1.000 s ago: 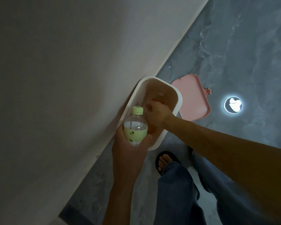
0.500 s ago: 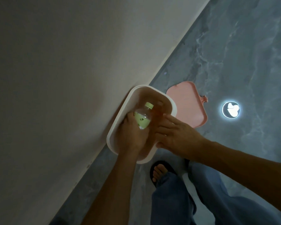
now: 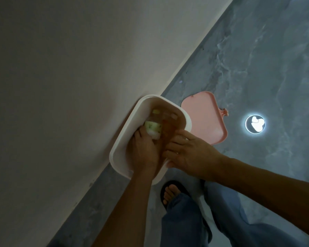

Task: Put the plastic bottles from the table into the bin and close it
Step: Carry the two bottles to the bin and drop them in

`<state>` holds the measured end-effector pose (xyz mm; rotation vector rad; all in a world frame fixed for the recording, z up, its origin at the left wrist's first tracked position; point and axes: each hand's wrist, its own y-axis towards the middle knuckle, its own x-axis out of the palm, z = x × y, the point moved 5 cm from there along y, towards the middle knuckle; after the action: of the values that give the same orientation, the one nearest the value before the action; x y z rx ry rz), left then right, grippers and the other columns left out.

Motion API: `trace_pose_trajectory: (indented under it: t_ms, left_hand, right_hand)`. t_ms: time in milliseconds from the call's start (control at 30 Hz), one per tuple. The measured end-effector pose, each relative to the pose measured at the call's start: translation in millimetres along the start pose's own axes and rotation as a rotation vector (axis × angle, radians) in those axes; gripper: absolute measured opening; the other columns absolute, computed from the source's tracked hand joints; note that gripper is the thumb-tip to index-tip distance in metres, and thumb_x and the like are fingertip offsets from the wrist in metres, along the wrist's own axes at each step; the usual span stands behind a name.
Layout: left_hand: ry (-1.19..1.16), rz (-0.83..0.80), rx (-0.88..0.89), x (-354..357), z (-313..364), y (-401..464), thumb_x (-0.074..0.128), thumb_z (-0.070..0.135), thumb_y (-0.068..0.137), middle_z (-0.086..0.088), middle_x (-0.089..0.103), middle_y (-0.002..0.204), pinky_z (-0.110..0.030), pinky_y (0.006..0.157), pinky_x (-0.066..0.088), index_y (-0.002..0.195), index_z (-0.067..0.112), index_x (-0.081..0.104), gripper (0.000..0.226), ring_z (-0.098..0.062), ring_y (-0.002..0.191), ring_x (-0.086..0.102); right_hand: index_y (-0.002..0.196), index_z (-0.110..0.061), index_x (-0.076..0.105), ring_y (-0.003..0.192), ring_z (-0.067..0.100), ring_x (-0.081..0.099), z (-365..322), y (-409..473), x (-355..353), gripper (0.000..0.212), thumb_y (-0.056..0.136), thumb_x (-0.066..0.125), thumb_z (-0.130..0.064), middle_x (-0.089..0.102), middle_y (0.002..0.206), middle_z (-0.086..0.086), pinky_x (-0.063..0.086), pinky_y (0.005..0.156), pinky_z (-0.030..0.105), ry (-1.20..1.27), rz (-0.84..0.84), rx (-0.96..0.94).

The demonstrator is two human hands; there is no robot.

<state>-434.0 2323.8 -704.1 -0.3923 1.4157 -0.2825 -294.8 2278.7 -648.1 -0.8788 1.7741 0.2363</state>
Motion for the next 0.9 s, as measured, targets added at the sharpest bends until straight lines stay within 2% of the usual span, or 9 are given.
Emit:
trace_pose_trajectory:
  t_ms: [100, 200, 267, 333, 367, 533, 733, 800, 900]
  left_hand:
    - [-0.131, -0.022, -0.002, -32, -6, -26, 0.061, 0.042, 0.096, -0.002, 0.067, 0.121, -0.039, 0.096, 0.054, 0.125, 0.017, 0.058, 0.038, -0.020, 0.109, 0.064]
    - [-0.282, -0.081, 0.045, -71, -11, -60, 0.061, 0.029, 0.097, 0.013, 0.063, 0.094, -0.020, 0.072, 0.052, 0.101, 0.024, 0.062, 0.007, -0.001, 0.085, 0.063]
    - [-0.340, -0.061, 0.033, -90, -16, -94, 0.059, 0.026, 0.099, 0.019, 0.056, 0.084, -0.008, 0.061, 0.038, 0.101, 0.027, 0.064, 0.006, 0.009, 0.071, 0.054]
    - [-0.361, -0.126, 0.011, -170, -12, -159, 0.057, 0.027, 0.099, 0.016, 0.060, 0.083, -0.010, 0.059, 0.038, 0.101, 0.027, 0.067, 0.010, 0.005, 0.068, 0.053]
    - [-0.388, -0.168, 0.001, -168, -16, -169, 0.056, 0.028, 0.099, 0.013, 0.063, 0.081, -0.014, 0.058, 0.039, 0.094, 0.029, 0.066, 0.011, 0.003, 0.068, 0.054]
    - [-0.348, -0.463, -0.119, -217, -25, -255, 0.054, 0.032, 0.100, 0.007, 0.069, 0.087, -0.023, 0.074, 0.046, 0.091, 0.027, 0.066, 0.016, -0.011, 0.082, 0.064]
    - [-0.259, -0.671, -0.114, -316, -22, -362, 0.054, 0.033, 0.099, 0.004, 0.071, 0.101, -0.030, 0.083, 0.048, 0.108, 0.017, 0.070, 0.024, -0.018, 0.095, 0.065]
    - [-0.248, -0.742, -0.111, -344, -19, -385, 0.055, 0.033, 0.100, -0.003, 0.074, 0.110, -0.030, 0.089, 0.050, 0.113, 0.014, 0.071, 0.028, -0.022, 0.103, 0.068]
    - [-0.218, -0.799, -0.084, -385, -9, -400, 0.057, 0.031, 0.100, -0.006, 0.075, 0.116, -0.027, 0.091, 0.048, 0.119, 0.015, 0.072, 0.029, -0.024, 0.109, 0.068]
  right_hand:
    - [0.131, -0.021, 0.062, 0.135, 0.025, 0.051, -8, -12, -18, 0.036, 0.096, 0.056, -0.029, 0.061, 0.139, 0.005, 0.028, 0.121, 0.050, 0.015, -0.021, 0.094]
    - [0.146, -0.019, 0.047, 0.145, 0.026, 0.038, -21, -39, -46, 0.050, 0.098, 0.056, -0.024, 0.045, 0.154, 0.007, 0.025, 0.121, 0.044, 0.165, -0.142, 0.250]
    - [0.146, -0.024, 0.044, 0.140, 0.025, 0.044, -28, -67, -55, 0.049, 0.099, 0.054, -0.025, 0.047, 0.152, 0.004, 0.036, 0.115, 0.041, 0.274, -0.186, 0.391]
    - [0.140, -0.030, 0.047, 0.127, 0.023, 0.056, -59, -127, -125, 0.040, 0.100, 0.048, -0.029, 0.055, 0.142, 0.001, 0.048, 0.105, 0.040, 0.396, -0.293, 0.531]
    - [0.136, -0.030, 0.050, 0.120, 0.024, 0.060, -60, -139, -122, 0.036, 0.100, 0.044, -0.030, 0.059, 0.137, 0.001, 0.051, 0.099, 0.041, 0.427, -0.305, 0.567]
    - [0.129, -0.027, 0.059, 0.109, 0.029, 0.065, -85, -227, -171, 0.034, 0.101, 0.043, -0.035, 0.068, 0.126, 0.006, 0.051, 0.092, 0.038, 0.581, -0.389, 0.828]
    - [0.116, -0.023, 0.061, 0.076, 0.007, 0.054, -149, -339, -247, 0.028, 0.102, 0.043, -0.041, 0.072, 0.103, 0.003, 0.035, 0.062, 0.016, 0.692, -0.371, 0.948]
    - [0.117, -0.025, 0.059, 0.077, 0.006, 0.054, -167, -367, -270, 0.029, 0.102, 0.044, -0.043, 0.068, 0.099, 0.000, 0.036, 0.065, 0.016, 0.708, -0.385, 0.988]
    - [0.122, -0.026, 0.057, 0.090, 0.016, 0.062, -192, -397, -303, 0.031, 0.099, 0.049, -0.045, 0.065, 0.104, 0.000, 0.048, 0.081, 0.030, 0.748, -0.418, 1.056]
